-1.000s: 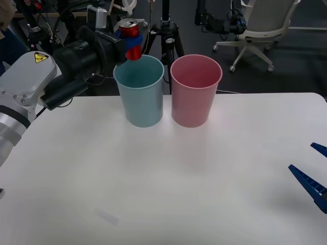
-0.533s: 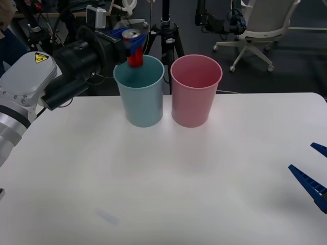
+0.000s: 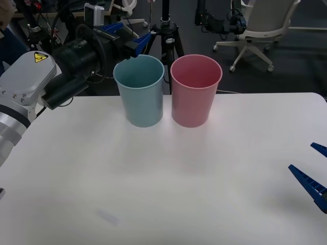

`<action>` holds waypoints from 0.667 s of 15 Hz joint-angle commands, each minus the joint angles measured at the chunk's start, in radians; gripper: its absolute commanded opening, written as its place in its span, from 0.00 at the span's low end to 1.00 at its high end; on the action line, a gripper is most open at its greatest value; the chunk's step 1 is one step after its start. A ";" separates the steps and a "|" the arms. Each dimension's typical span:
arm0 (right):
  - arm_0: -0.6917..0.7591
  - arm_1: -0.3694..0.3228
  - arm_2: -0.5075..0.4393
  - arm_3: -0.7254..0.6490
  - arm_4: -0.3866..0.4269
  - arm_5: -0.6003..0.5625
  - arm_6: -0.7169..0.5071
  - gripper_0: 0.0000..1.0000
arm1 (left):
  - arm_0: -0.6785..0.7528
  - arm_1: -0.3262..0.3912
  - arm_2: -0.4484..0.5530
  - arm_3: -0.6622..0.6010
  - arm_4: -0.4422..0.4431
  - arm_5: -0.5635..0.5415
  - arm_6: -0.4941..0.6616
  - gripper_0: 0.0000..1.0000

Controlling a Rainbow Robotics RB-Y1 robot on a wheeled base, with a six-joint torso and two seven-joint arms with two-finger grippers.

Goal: Grasp the object on the table and drop it into the matching bin: aluminum can to the light blue bin, PET bottle to the pink bin.

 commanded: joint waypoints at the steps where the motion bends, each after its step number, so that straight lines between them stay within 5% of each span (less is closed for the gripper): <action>1: 0.000 0.000 0.000 0.000 0.000 0.000 0.000 1.00 | -0.001 -0.001 0.001 0.000 0.006 0.003 -0.002 1.00; 10: 0.000 0.000 0.000 0.000 0.000 0.000 0.000 1.00 | 0.059 0.127 0.001 -0.052 0.190 -0.105 -0.147 1.00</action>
